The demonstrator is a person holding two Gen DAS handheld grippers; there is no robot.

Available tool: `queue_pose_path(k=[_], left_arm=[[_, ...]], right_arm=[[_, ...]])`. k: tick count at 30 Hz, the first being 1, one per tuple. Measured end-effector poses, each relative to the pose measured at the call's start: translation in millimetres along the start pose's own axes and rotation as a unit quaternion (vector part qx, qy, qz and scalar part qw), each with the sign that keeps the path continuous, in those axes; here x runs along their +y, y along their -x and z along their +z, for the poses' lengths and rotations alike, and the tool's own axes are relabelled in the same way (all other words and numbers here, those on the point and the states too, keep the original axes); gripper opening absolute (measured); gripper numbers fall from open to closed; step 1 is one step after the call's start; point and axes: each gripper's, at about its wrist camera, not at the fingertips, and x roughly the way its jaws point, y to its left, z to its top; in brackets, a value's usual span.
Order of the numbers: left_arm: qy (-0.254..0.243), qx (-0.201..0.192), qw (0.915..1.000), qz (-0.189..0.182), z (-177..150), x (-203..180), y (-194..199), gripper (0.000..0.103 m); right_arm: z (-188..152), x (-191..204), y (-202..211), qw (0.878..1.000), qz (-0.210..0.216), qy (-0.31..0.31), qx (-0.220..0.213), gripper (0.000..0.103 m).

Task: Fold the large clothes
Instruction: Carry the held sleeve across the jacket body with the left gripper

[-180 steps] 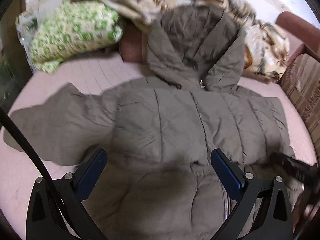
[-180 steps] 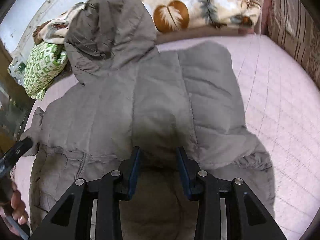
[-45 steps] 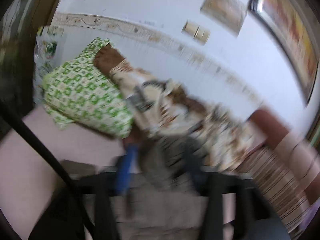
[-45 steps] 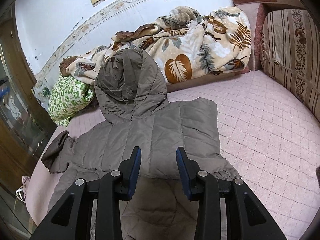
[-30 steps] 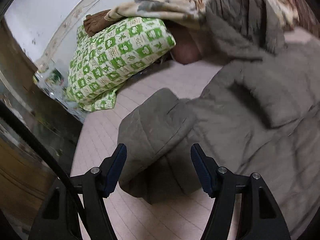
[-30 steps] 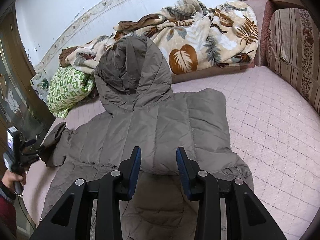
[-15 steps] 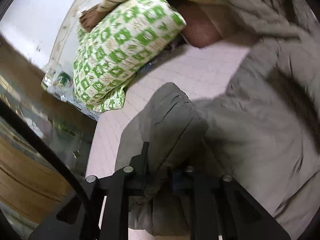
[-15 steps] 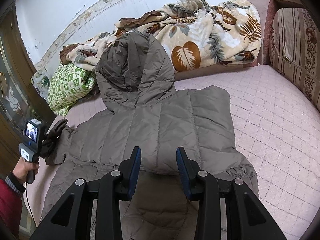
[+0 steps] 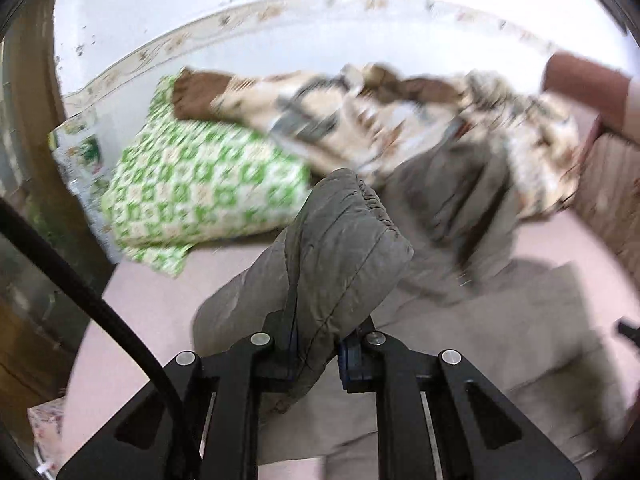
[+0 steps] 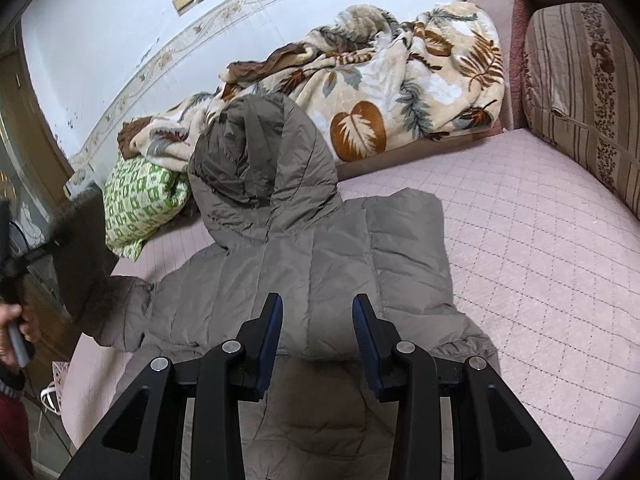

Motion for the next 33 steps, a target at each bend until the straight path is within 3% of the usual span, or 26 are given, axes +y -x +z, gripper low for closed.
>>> queue_pose_path(k=[7,14,24,30,33], left_arm=[[0.018,-0.026,0.9954,-0.090,44,-76,37,0.015],[0.005,-0.008,0.9923,-0.123,47,-154,7,0.015],[0.022,0.076,0.9796,-0.185,-20,-264,-90,0.017],[0.007,0.132,0.9736,-0.186,-76,-311,-142,0.018],[0.010,0.139,0.9725,-0.187,-90,-318,-153,0.026]], right_arm=[[6,-15,18,1.000,0.000,-0.023,-0.017,0.040],[8,-25,26,0.999,0.003,-0.040,-0.028,0.040],[14,-41,25,0.997,-0.005,-0.064,-0.033,0.040],[15,-41,22,0.998,-0.011,-0.061,-0.032,0.040],[16,-41,21,0.998,-0.011,-0.060,-0.031,0.040]])
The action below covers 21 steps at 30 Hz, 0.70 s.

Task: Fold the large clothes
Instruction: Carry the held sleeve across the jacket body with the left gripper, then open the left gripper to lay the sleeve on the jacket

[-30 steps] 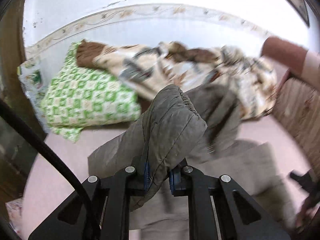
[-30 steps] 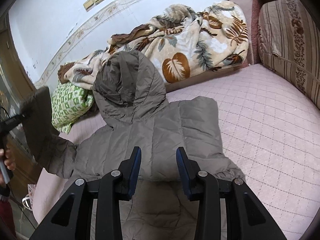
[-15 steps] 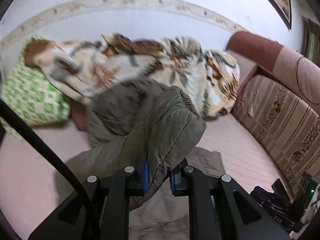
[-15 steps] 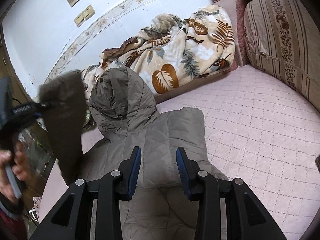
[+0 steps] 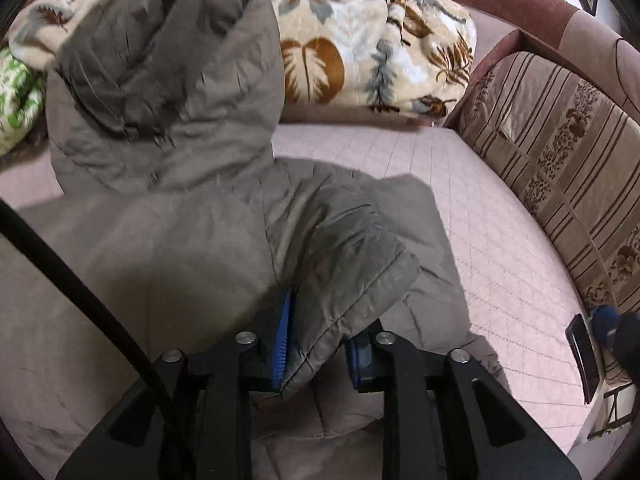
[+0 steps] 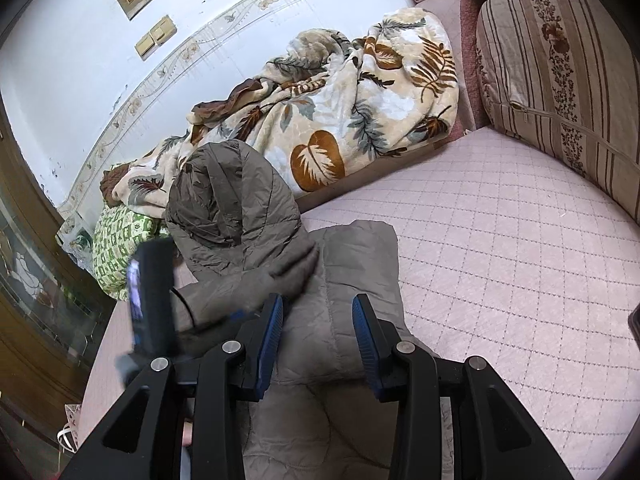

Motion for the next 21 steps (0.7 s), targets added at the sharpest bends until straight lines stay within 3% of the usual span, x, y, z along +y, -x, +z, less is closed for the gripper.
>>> queue_pose_path(k=[4,7,10,12,17,21], left_arm=[[0.001,0.010,0.9989,-0.045,-2,-3,5,0.067],[0.006,0.009,0.9952,-0.098,0,2,31,0.067],[0.003,-0.024,0.9948,-0.099,4,21,67,0.067],[0.008,-0.043,0.9961,-0.077,7,46,87,0.067],[0.030,-0.067,0.9955,0.058,4,130,111,0.067],[0.064,-0.057,0.9917,0.096,-14,187,112,0.067]], right_arm=[[2,-2,-3,1.000,-0.001,-0.001,0.001,0.040],[5,-5,-4,1.000,-0.003,-0.006,-0.001,0.040],[8,-5,-8,1.000,-0.003,-0.005,0.002,0.040],[8,2,-14,1.000,-0.002,0.007,0.008,0.040],[11,31,-45,0.998,0.003,0.053,0.035,0.040],[10,56,-76,0.994,0.004,0.094,0.059,0.039]])
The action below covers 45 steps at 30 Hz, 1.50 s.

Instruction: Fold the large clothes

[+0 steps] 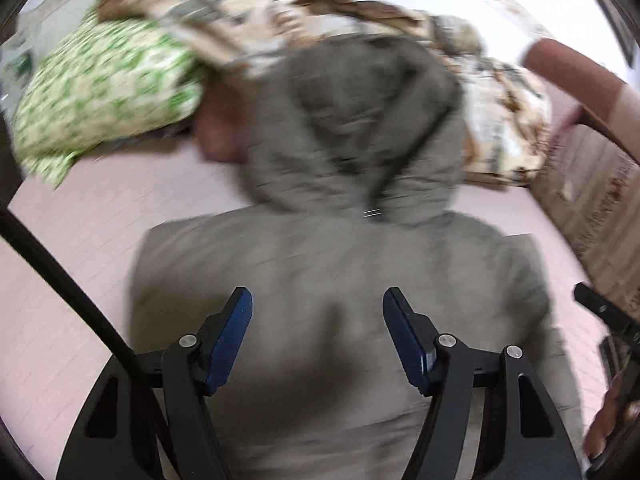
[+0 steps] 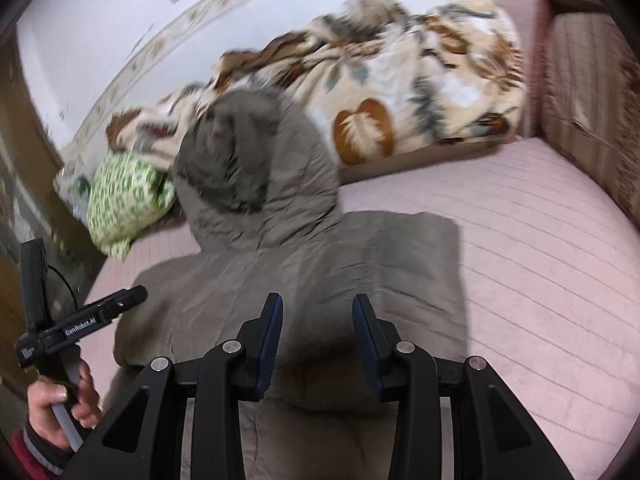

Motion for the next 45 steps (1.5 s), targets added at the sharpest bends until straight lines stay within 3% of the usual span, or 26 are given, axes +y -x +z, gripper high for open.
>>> queue_pose_path(k=[3,6,10,18,22,27,35,45], left_arm=[[0.024,0.012,0.9994,0.023,-14,38,-9,0.067],[0.041,0.026,0.9987,0.017,-23,61,-23,0.067],[0.050,0.030,0.9982,0.008,-32,67,-34,0.069],[0.059,0.035,0.9976,0.010,-40,71,-50,0.075],[0.056,0.027,0.9979,0.021,-37,67,-43,0.075],[0.049,0.005,0.9985,0.024,-38,59,-3,0.075],[0.000,-0.029,0.9959,0.085,-55,38,43,0.075],[0.000,-0.013,0.9956,0.093,-63,42,21,0.075]], right_arm=[[1,6,-25,1.000,-0.004,0.019,0.019,0.039],[-2,0,-53,0.998,-0.026,0.025,0.047,0.039],[-9,-17,-80,0.996,-0.041,0.010,0.084,0.035],[-15,-20,-95,0.993,-0.053,0.013,0.104,0.035],[-12,-15,-94,0.993,-0.066,0.019,0.101,0.035],[-4,2,-65,0.994,-0.073,0.042,0.072,0.035],[-10,23,-48,0.995,-0.057,0.059,0.053,0.035],[-17,20,-66,0.993,-0.072,0.063,0.075,0.035]])
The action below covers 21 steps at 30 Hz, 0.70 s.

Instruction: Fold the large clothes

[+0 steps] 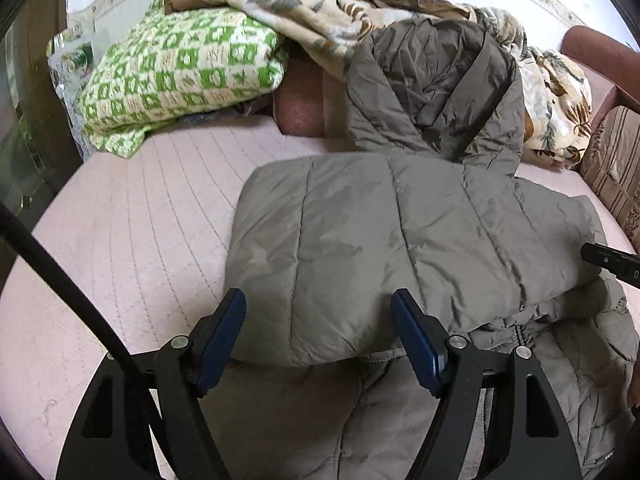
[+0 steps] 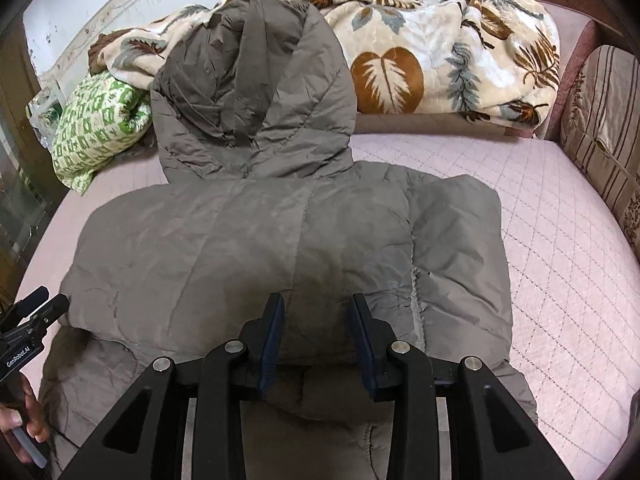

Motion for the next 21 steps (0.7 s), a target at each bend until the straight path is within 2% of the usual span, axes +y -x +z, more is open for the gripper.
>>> queue_pose_path(k=[21], left_arm=[[0.007,0.018,0.9998,-0.010,-5,4,-17,0.075]], right_arm=[[-5,-3,-19,1.000,-0.003,-0.005,0.019,0.036]])
